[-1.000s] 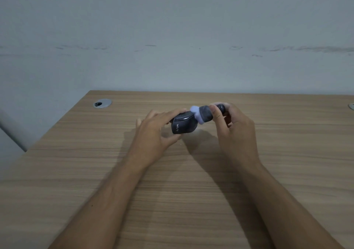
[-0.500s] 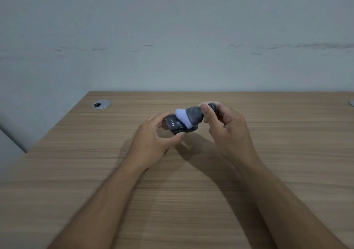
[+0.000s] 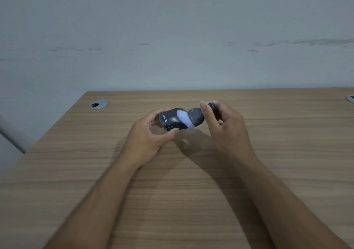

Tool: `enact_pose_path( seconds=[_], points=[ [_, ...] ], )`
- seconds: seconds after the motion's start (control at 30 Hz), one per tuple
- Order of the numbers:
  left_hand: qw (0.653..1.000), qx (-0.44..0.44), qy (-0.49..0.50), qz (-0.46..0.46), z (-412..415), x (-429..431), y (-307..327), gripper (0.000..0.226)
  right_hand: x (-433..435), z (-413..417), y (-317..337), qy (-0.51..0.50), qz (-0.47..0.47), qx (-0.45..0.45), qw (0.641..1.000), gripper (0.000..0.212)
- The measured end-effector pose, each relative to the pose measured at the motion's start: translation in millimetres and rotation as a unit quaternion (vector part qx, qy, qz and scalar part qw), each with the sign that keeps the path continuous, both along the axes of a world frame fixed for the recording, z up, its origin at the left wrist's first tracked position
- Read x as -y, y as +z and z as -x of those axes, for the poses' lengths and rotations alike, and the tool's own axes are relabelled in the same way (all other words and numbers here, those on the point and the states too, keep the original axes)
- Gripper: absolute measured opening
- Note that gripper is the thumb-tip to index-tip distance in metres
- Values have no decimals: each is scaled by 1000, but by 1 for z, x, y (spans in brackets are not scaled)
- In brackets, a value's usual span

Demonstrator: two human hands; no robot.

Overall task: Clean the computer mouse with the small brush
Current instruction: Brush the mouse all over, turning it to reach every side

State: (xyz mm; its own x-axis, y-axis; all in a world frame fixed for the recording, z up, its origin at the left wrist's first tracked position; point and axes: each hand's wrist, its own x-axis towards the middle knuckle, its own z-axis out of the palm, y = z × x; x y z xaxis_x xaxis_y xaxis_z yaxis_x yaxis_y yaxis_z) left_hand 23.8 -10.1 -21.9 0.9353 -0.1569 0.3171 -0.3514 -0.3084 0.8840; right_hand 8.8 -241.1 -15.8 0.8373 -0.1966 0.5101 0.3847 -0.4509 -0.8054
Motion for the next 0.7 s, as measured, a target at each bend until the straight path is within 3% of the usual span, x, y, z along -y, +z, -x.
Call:
enact_pose_path(
  seconds=[0.1,0.27,0.4,0.57,0.7],
  points=[
    [1000,0,-2,-3,2,1,1,49,4,-1,-3,-52,14,-3,999,23],
    [1000,-2,2,-2,-1,-2,2,53,4,1,3,6,-7,-9,1000,23],
    [1000,-9,-5,-4,0,-2,-1,57,3,0,0,-63,14,-3,998,21],
    [1000,-9,-12,6,0,-1,1,60,2,6,7,4,31,19,999,22],
    [1000,-14,-7,2,-1,-1,-1,61,5,0,2,-61,41,24,997,22]
  ],
)
